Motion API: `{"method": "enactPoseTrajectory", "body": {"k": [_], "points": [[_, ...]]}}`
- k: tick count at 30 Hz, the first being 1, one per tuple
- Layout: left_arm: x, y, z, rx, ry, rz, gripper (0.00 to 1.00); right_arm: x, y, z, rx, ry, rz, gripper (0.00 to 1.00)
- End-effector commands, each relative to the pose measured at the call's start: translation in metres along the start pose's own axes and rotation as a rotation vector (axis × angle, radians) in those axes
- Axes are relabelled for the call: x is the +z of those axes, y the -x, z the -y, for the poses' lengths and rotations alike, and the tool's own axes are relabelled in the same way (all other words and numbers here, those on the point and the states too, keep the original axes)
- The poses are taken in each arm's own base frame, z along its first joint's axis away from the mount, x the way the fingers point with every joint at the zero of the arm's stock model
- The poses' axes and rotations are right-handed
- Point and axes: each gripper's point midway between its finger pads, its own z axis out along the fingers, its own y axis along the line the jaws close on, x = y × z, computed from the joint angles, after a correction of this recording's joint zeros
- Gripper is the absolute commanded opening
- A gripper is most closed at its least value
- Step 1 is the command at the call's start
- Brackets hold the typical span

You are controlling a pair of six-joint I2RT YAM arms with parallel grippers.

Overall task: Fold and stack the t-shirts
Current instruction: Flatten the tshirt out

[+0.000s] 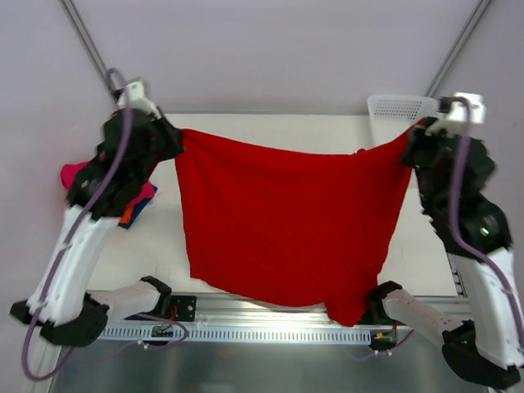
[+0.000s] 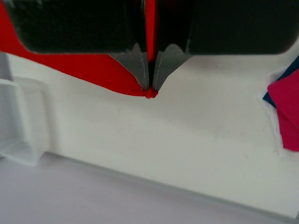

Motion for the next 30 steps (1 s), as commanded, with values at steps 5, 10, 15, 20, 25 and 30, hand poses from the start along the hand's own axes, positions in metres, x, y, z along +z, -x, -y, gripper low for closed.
{"method": "enactPoseTrajectory", "body": {"k": [5, 10, 15, 20, 25, 30], "points": [[0.165, -0.079, -0.062, 0.064, 0.328, -0.21, 0.0, 0.143, -0.09, -0.036, 0.049, -0.073, -0.143, 0.0], [0.262, -0.147, -0.116, 0.119, 0.513, -0.375, 0.0, 0.255, -0.188, -0.065, -0.029, -0.086, -0.345, 0.01], [0.315, -0.175, -0.144, 0.173, 0.626, -0.389, 0.06, 0.326, -0.213, -0.093, -0.089, -0.053, -0.399, 0.69], [0.308, -0.152, -0.147, 0.176, 0.68, -0.308, 0.99, 0.334, -0.214, -0.095, -0.106, -0.045, -0.378, 0.99], [0.285, -0.113, -0.124, 0.16, 0.643, -0.219, 0.99, 0.313, -0.213, -0.086, -0.126, -0.039, -0.392, 1.0], [0.254, -0.12, -0.091, 0.147, 0.534, -0.247, 0.99, 0.27, -0.212, -0.075, -0.102, -0.047, -0.435, 0.99]]}}
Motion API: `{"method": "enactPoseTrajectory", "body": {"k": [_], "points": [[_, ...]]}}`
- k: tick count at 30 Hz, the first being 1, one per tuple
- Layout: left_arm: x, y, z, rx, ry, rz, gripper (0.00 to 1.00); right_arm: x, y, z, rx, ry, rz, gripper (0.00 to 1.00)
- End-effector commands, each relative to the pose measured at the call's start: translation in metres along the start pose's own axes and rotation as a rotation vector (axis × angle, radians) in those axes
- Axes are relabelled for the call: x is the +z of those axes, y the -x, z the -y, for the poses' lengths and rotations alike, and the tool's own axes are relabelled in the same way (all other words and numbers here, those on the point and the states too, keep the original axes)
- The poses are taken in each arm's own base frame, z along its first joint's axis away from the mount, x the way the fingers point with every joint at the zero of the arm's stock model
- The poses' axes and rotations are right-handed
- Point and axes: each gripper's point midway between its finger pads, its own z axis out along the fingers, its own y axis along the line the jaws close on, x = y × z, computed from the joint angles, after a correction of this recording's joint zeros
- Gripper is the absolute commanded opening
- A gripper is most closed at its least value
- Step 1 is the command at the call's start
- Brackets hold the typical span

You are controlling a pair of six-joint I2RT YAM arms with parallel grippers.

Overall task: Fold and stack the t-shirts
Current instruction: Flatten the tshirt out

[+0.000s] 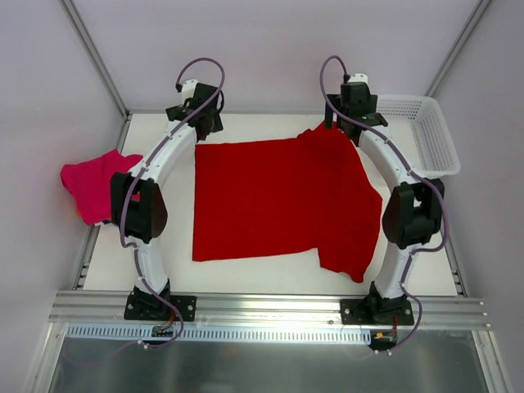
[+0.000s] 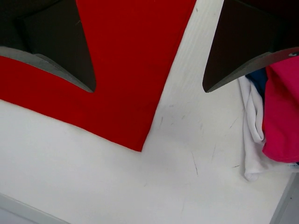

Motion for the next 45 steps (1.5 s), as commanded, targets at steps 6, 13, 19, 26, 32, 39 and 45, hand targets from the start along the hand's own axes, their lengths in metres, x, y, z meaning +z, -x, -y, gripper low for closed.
{"method": "enactPoseTrajectory", "body": {"k": [6, 13, 19, 26, 32, 39, 45], "points": [[-0.098, -0.054, 0.022, 0.07, -0.196, -0.026, 0.9, -0.096, -0.037, 0.005, -0.015, 0.016, -0.125, 0.97], [-0.137, -0.146, 0.021, 0.105, -0.298, -0.167, 0.0, -0.163, -0.101, -0.025, 0.087, 0.178, -0.139, 0.01], [-0.135, -0.206, 0.011, 0.159, -0.275, -0.276, 0.0, -0.201, -0.162, -0.037, 0.127, 0.243, -0.197, 0.0], [-0.128, -0.257, 0.014, 0.225, -0.235, -0.371, 0.0, -0.217, -0.222, -0.034, 0.078, 0.148, -0.271, 0.0], [-0.117, -0.292, 0.007, 0.269, -0.181, -0.447, 0.0, -0.22, -0.252, -0.038, 0.054, 0.116, -0.316, 0.01], [-0.106, -0.319, -0.02, 0.302, -0.09, -0.485, 0.0, -0.232, -0.258, -0.043, 0.04, 0.119, -0.305, 0.0], [-0.092, -0.332, -0.034, 0.299, -0.015, -0.517, 0.0, -0.247, -0.242, -0.039, 0.028, 0.111, -0.254, 0.01]]}}
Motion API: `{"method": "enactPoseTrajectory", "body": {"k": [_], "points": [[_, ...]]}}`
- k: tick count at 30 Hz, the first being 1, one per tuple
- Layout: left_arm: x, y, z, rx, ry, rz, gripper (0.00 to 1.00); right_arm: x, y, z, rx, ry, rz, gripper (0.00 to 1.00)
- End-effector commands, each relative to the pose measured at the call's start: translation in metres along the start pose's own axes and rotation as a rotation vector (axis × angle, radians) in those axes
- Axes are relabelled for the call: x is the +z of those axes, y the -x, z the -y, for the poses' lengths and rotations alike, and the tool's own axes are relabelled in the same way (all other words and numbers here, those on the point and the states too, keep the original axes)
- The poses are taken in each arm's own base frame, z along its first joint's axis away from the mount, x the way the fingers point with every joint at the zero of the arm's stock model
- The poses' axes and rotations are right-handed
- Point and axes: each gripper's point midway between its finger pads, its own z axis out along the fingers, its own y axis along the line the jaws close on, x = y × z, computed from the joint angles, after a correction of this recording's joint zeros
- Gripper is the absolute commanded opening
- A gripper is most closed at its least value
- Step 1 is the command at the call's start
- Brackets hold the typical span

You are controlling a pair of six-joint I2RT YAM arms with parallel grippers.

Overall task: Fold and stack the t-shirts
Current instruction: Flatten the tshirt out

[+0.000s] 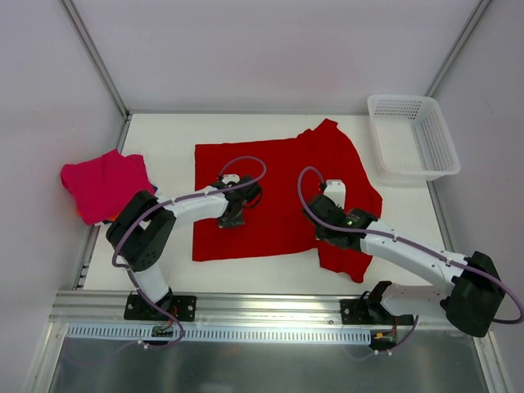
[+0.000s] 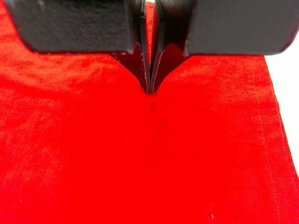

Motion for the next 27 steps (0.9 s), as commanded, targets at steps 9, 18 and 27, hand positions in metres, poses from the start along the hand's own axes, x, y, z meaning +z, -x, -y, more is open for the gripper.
{"method": "enactPoseTrajectory", "body": {"k": [9, 18, 27], "points": [[0.037, -0.028, -0.06, -0.095, 0.187, -0.125, 0.0, -0.032, 0.023, 0.019, 0.045, -0.057, 0.108, 0.01], [0.045, -0.017, -0.061, -0.152, 0.136, -0.161, 0.0, -0.03, 0.022, 0.013, 0.038, -0.052, 0.096, 0.01], [0.002, 0.017, -0.04, -0.18, -0.005, -0.03, 0.0, -0.051, 0.06, 0.022, 0.036, -0.083, 0.231, 0.29]]}}
